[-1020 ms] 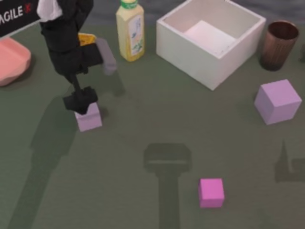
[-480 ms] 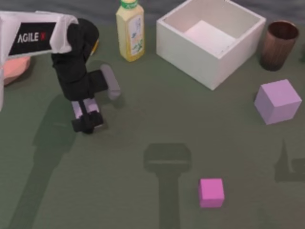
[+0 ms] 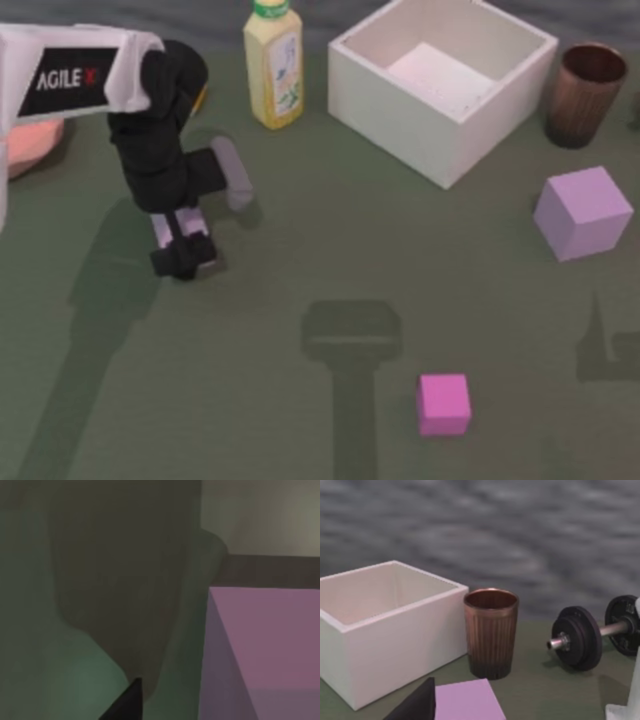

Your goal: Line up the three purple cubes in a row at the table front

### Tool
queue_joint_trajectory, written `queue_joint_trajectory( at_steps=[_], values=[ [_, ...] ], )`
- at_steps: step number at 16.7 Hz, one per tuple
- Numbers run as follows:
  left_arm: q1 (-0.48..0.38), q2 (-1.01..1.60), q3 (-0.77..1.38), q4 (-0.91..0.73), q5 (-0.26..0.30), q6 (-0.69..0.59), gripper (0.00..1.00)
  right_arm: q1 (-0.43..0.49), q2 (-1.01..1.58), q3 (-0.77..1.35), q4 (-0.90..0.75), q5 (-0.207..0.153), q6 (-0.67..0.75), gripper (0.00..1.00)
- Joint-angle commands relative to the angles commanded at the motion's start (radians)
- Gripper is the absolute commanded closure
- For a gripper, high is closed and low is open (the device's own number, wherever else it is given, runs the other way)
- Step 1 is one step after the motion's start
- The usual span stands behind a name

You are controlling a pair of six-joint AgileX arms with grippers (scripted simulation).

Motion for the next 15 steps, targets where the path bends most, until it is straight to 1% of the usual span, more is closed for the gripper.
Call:
queue_joint_trajectory(
  at_steps=[8,9,15],
  values=[
    [0.000,0.000,0.000,0.000,0.000,0.000,0.98,0.000,0.000,0.000,0.000,0.000,0.000,0.00],
    [0.000,0.000,0.000,0.000,0.000,0.000,1.00,0.000,0.000,0.000,0.000,0.000,0.000,0.00],
    [0.000,0.000,0.000,0.000,0.000,0.000,1.00,0.000,0.000,0.000,0.000,0.000,0.000,0.00]
  ],
)
